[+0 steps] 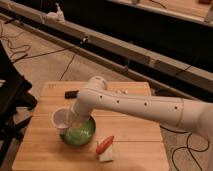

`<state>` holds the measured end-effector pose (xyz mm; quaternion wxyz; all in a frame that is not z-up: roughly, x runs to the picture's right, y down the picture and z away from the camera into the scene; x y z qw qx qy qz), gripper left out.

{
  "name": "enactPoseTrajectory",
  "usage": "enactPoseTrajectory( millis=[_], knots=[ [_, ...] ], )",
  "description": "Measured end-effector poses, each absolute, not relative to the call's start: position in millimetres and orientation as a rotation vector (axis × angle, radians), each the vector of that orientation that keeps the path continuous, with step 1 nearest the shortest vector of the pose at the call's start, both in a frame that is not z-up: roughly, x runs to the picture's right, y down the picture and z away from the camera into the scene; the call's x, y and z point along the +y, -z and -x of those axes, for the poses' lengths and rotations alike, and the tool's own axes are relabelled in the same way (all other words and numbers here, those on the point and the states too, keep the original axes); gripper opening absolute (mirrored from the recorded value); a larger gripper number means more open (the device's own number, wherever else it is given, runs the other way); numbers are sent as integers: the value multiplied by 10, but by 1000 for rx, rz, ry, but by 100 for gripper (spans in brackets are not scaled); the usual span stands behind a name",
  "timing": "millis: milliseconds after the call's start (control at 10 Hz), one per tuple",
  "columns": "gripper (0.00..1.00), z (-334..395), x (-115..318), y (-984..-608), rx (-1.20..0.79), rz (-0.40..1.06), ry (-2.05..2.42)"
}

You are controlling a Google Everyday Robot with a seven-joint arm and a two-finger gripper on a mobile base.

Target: Place the ceramic cup in the ceramic bowl

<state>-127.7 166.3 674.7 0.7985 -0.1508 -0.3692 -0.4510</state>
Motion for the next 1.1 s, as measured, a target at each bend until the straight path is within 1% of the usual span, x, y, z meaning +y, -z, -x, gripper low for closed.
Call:
enactPoseTrajectory(
  millis=[100, 200, 600, 700, 800, 1100],
  knots=[
    [2, 1101, 1743, -6732, -772, 350, 936],
    [10, 955, 1831, -6743, -758, 369, 907],
    [51, 711, 2021, -6960, -734, 376, 857],
    [58, 689, 2034, -7025, -731, 373, 852],
    [61, 684, 2033, -7091, -729, 366, 850],
    [62, 798, 2067, -7278, -740, 339, 865]
  ],
)
